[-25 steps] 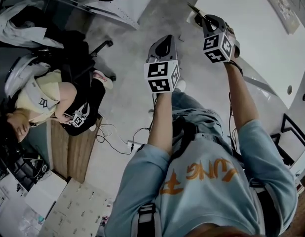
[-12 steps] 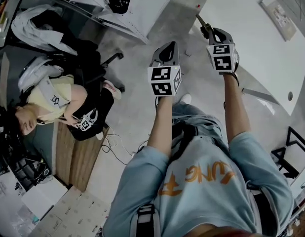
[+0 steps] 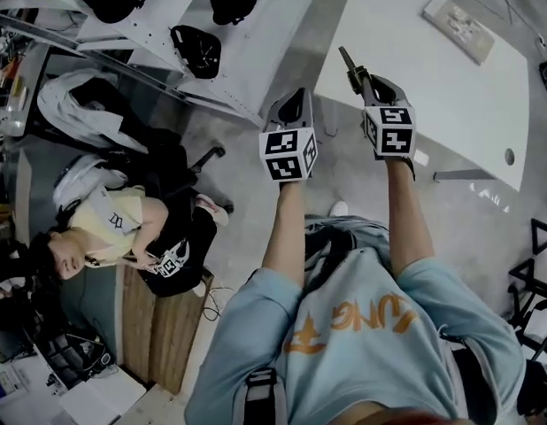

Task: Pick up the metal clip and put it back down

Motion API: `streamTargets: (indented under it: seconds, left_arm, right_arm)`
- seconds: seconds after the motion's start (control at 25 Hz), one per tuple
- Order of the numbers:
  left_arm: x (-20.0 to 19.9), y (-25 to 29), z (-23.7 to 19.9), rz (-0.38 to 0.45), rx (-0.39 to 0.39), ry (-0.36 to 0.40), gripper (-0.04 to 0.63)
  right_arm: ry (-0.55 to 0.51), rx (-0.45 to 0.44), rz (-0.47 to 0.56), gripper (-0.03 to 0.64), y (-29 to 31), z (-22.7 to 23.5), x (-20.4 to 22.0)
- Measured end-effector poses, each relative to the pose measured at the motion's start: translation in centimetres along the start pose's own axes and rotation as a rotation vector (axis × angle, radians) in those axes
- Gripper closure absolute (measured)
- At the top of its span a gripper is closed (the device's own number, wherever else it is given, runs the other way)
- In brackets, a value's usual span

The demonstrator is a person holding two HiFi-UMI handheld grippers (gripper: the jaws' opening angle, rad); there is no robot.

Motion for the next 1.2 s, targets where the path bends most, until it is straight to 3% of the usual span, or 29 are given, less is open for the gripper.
streamTargets:
  seconds: [0.44,0.88,1.2]
  left_arm:
    - [-4.9,2.9,6.2,0.078,0.164,0.101,0.589]
    - [-6.4,4.0,10.2,0.099,0.28,0.119,0.589]
    - [-5.9,6.1,16.3,0.083,0.435,0.156,0.589]
  right_arm:
    - [0.089,0.123,0.148,0.584,-4.9,6.0,-3.3]
    - [0.141,0.234,0.193,0.584,-9.2,10.1,-3.3]
    - [0.202,0.366,0.23,0.584,-13.3,14.8,-2.0]
Point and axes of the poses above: the fingertips, and each gripper's own axes: y forward along the fingers, z to its right, x out of its underside, the point moved 3 cm from there along -y, backward along the fingers, and after that the axes turned 1 degree about -x, right-handed, at the moved point
